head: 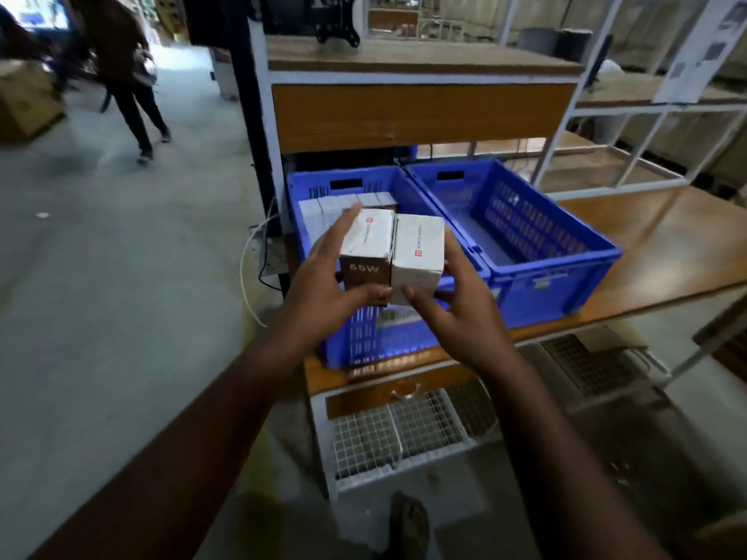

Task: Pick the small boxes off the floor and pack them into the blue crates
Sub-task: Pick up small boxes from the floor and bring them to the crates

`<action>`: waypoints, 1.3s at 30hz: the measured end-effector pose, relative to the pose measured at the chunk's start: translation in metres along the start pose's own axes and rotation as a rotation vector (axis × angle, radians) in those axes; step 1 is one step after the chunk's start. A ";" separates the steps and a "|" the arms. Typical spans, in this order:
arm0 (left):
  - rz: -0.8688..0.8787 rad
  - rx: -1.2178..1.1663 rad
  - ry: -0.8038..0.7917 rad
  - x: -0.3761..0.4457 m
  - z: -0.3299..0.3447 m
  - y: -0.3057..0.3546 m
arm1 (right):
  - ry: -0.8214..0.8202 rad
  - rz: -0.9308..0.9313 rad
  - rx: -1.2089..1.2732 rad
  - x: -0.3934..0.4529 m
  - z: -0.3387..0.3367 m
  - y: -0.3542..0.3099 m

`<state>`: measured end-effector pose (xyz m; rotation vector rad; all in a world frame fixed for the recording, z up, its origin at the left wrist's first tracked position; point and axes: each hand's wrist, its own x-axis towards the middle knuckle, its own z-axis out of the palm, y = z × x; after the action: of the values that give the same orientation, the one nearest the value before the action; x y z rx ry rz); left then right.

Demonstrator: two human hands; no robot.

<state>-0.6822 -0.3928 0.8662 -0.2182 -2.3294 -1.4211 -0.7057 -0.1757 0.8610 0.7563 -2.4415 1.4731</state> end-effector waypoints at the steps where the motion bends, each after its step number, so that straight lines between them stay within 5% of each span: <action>1: 0.012 0.033 0.027 0.021 0.003 -0.007 | -0.024 0.002 0.009 0.023 -0.001 0.009; 7: -0.057 0.186 0.112 0.135 0.026 -0.064 | -0.187 -0.017 -0.061 0.168 0.001 0.074; 16: -0.373 0.503 -0.078 0.217 0.035 -0.147 | -0.479 0.213 -0.212 0.285 0.084 0.165; 20: -0.557 0.780 -0.153 0.238 0.038 -0.178 | -0.538 0.279 -0.174 0.294 0.118 0.191; 27: -0.363 1.563 -0.333 0.247 0.054 -0.218 | -0.562 0.280 -0.217 0.299 0.163 0.208; 39: -0.506 1.571 -0.337 0.277 0.054 -0.255 | -0.575 0.171 -0.324 0.318 0.186 0.221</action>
<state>-1.0329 -0.4854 0.7515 0.6453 -3.1048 0.6755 -1.0724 -0.3578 0.7306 1.0273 -3.1312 0.9487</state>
